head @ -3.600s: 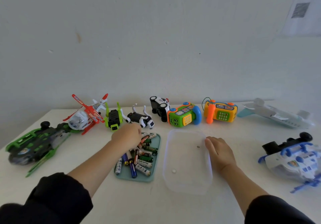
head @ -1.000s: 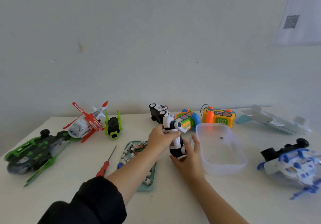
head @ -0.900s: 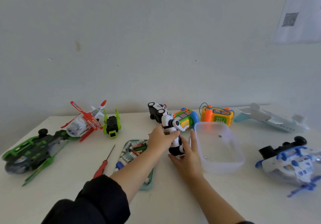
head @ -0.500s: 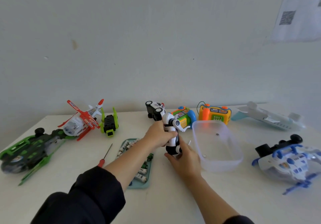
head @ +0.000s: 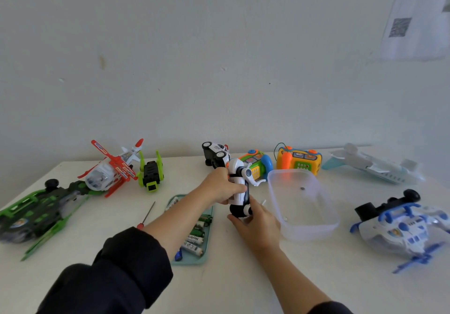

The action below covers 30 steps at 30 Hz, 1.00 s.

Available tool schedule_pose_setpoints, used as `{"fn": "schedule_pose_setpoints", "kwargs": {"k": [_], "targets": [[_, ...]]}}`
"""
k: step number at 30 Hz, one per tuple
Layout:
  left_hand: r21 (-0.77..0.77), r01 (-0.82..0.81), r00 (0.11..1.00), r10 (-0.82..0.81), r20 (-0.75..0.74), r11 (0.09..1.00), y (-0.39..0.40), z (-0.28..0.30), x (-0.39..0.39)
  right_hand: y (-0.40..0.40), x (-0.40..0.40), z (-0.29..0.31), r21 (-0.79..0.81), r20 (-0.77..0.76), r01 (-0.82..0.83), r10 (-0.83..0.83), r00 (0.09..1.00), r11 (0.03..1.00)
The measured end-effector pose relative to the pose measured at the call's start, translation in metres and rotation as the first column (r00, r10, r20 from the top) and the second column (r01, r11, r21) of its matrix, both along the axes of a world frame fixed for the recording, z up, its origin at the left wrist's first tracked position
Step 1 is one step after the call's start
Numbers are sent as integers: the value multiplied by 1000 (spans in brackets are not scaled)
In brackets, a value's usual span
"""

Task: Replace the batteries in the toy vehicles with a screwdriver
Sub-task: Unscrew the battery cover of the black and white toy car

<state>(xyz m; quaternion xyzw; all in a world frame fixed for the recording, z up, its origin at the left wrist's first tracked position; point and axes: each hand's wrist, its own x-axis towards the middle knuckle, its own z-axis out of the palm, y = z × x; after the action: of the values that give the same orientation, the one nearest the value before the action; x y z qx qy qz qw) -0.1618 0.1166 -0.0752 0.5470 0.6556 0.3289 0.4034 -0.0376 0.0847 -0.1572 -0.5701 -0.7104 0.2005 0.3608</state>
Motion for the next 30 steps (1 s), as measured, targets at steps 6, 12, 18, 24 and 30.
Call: {"fn": "schedule_pose_setpoints", "kwargs": {"k": [6, 12, 18, 24, 30], "targets": [[151, -72, 987, 93, -131, 986, -7, -9, 7, 2, 1, 2, -14, 5, 4, -4, 1000, 1000], [-19, 69, 996, -70, -51, 997, -5, 11, -2, 1, 0, 1, 2, -12, 29, -29, 1000, 1000], [1, -8, 998, 8, 67, 1000, -7, 3, -14, 0, 0, 2, 43, 26, 9, -10, 1000, 999], [-4, 14, 1000, -14, 19, 1000, -8, 11, -17, 2, -1, 0, 48, 70, 22, -25, 997, 999], [117, -152, 988, 148, 43, 981, -12, -12, -9, 9, -6, -7, 293, 226, 103, -173, 959, 951]]}}
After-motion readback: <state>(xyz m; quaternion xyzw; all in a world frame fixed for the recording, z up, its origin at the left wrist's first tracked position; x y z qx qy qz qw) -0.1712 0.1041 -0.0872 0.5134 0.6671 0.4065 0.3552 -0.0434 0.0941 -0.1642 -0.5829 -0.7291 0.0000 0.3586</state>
